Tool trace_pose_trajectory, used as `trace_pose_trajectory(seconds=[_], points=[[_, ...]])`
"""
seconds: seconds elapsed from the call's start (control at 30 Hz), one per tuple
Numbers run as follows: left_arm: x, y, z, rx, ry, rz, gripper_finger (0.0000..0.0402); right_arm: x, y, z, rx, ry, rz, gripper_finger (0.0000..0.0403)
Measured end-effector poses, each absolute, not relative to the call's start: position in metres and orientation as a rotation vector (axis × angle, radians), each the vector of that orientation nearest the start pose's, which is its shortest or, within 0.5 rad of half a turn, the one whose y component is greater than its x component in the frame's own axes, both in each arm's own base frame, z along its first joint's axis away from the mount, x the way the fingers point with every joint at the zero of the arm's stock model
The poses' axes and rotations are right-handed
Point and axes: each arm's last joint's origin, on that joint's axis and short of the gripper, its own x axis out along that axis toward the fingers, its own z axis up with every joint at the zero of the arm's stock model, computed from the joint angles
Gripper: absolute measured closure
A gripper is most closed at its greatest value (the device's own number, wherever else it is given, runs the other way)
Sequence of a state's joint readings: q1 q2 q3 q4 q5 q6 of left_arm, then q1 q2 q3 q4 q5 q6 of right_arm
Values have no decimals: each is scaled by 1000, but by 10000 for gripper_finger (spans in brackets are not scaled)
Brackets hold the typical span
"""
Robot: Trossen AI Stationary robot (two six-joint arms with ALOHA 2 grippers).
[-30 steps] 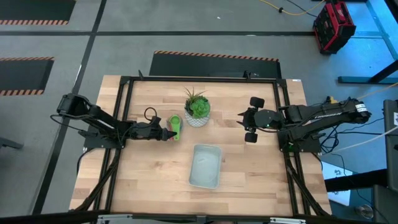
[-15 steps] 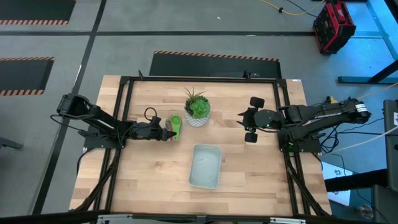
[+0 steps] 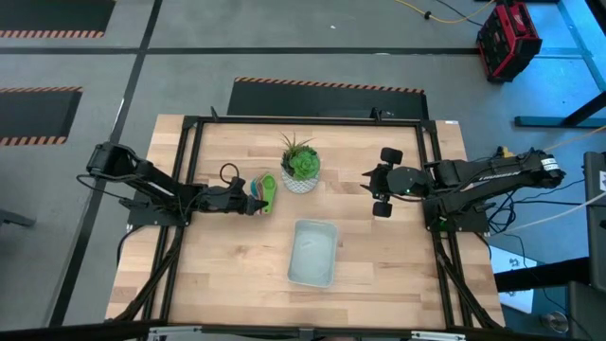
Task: Nest measuring cups in basket
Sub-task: Put the stacked measuring cups into the bin
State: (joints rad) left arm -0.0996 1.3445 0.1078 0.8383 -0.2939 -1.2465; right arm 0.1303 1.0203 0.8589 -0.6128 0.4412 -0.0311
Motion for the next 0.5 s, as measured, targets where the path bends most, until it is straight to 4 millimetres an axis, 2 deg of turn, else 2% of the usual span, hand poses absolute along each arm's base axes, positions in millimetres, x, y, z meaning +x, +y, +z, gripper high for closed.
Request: trace_pose_trajectory(seconds=[0.5], points=[[190, -14, 123, -1191, 156, 267, 315, 200, 14, 283, -248, 751, -284, 257]])
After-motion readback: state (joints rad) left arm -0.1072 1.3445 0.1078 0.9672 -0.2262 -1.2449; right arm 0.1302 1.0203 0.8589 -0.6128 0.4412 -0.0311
